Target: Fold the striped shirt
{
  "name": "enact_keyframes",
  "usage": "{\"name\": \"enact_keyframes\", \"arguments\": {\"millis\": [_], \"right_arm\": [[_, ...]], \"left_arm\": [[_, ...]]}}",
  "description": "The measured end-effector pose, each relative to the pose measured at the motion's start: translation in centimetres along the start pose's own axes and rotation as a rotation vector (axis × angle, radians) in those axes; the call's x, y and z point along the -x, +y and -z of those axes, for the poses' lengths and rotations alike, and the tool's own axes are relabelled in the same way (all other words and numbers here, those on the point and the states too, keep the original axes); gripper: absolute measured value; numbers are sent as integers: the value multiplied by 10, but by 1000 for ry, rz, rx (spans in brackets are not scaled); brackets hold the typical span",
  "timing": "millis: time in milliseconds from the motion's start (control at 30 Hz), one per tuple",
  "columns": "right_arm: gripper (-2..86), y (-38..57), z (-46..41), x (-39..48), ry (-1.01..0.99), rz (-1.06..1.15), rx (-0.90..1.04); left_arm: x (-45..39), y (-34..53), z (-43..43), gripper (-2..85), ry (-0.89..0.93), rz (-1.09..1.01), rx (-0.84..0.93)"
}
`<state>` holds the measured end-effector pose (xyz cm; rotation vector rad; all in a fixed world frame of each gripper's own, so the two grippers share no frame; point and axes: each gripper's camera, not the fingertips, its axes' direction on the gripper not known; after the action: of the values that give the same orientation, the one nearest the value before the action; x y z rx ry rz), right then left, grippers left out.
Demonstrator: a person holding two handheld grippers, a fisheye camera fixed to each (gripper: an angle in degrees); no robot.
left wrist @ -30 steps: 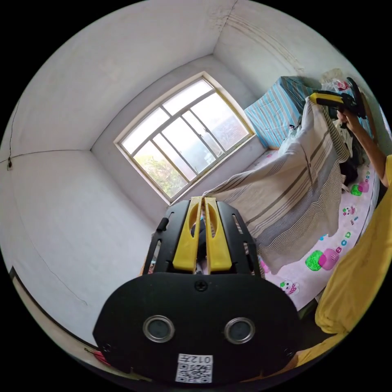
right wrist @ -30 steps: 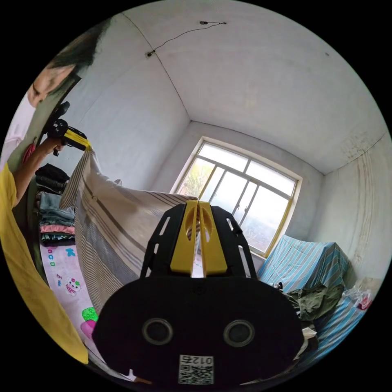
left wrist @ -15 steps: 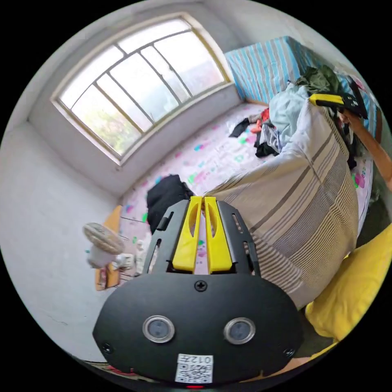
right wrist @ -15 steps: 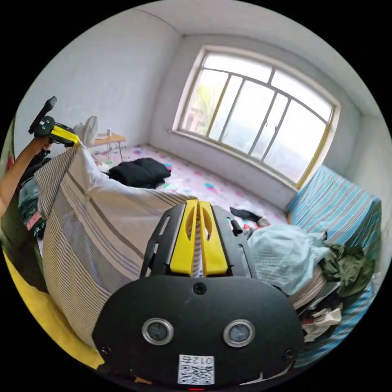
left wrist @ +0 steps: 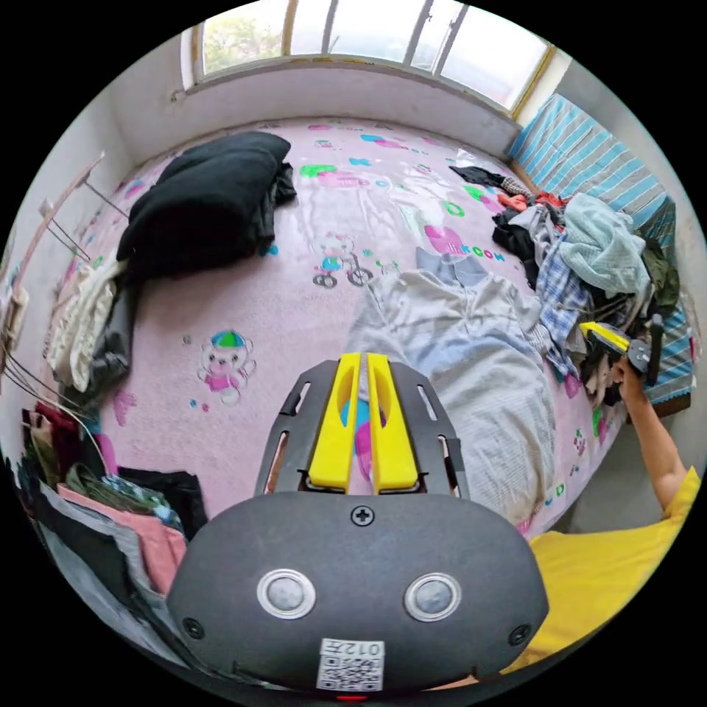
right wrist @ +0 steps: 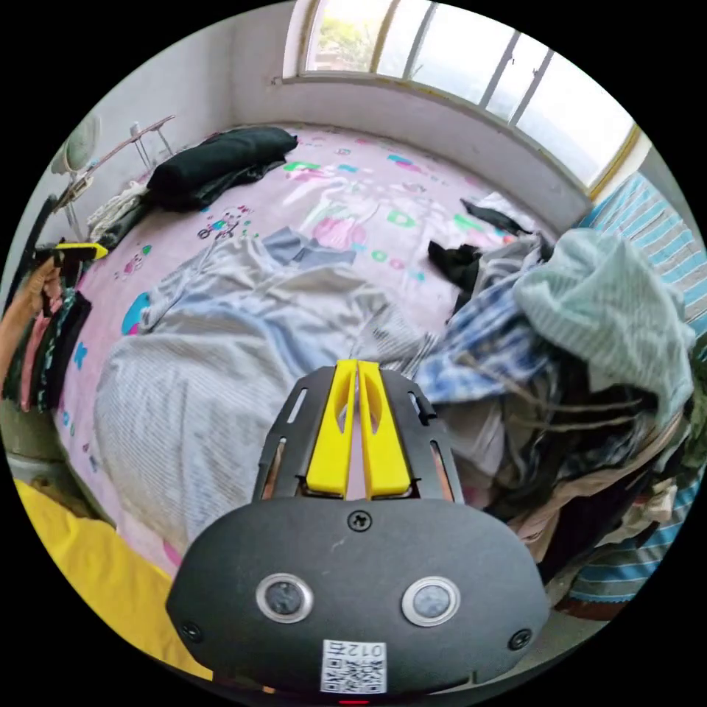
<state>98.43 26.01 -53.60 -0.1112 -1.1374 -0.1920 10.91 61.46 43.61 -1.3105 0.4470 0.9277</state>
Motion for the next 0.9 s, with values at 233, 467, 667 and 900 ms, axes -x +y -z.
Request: {"name": "enact_keyframes", "arguments": {"millis": [233,467,667,900], "right_arm": [[39,133,-38,-28,-290,-174,184],[79,221,-73,-52,-431,-393,258],[89,240,-107,-68,-492,-473,278],[44,239,-132,-67,-436,-427,290]], "left_arm": [[49,249,-53,40,191,82,185],[75,386,-101,76,266,172,305],[88,432,-133,88,271,189,342],[100,477,-148,44,142,146,371]]}}
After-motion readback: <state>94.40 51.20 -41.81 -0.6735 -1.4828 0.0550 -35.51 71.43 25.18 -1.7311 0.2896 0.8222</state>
